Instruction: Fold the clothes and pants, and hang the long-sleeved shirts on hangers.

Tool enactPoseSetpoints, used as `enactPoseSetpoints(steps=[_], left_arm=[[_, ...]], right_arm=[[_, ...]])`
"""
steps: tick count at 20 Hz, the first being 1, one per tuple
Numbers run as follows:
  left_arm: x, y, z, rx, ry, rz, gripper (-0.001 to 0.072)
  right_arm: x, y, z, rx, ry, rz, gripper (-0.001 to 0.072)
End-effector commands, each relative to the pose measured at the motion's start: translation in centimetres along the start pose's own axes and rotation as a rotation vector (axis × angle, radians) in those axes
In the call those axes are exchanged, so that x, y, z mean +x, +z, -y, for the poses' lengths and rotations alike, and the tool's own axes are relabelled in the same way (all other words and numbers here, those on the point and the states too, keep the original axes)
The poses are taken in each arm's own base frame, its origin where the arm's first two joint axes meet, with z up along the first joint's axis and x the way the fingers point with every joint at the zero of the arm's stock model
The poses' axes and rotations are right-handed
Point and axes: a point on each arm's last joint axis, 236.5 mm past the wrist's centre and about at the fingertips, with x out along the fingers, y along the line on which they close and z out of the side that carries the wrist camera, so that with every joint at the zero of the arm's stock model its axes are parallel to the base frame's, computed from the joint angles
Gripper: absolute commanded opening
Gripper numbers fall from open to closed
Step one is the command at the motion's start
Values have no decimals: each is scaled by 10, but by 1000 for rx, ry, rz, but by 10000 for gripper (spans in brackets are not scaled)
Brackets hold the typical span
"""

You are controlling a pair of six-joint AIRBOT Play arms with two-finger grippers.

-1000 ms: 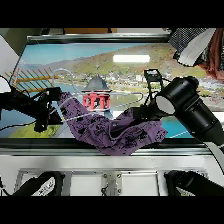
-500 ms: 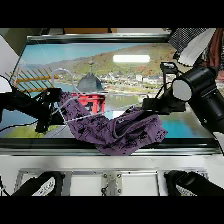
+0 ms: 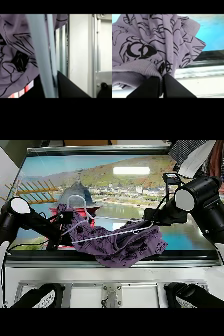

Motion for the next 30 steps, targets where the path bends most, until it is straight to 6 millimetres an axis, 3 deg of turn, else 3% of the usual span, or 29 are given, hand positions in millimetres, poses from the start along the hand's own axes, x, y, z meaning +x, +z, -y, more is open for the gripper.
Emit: enactPoseSetpoints(steps=[1,6,13,19,23,30], left_arm=[[8,2,-12,7,45,0,18],[7,4,-26,7,104,6,18],[11,10,-21,32,85,0,18],[38,16,-33,19,28,-2,18],[41,23,-43,-30,49,43,18],[39,29,-45,-40,54,80,18]], right_arm=[[-1,0,0,0,1,1,29],[-2,0,0,0,2,2,29],[-23,13,-3,-10,31,63,29],[-35,15,-13,-40,74,80,29],[-34,8,-12,-50,60,55,29],[-36,5,-47,-125,124,102,28]])
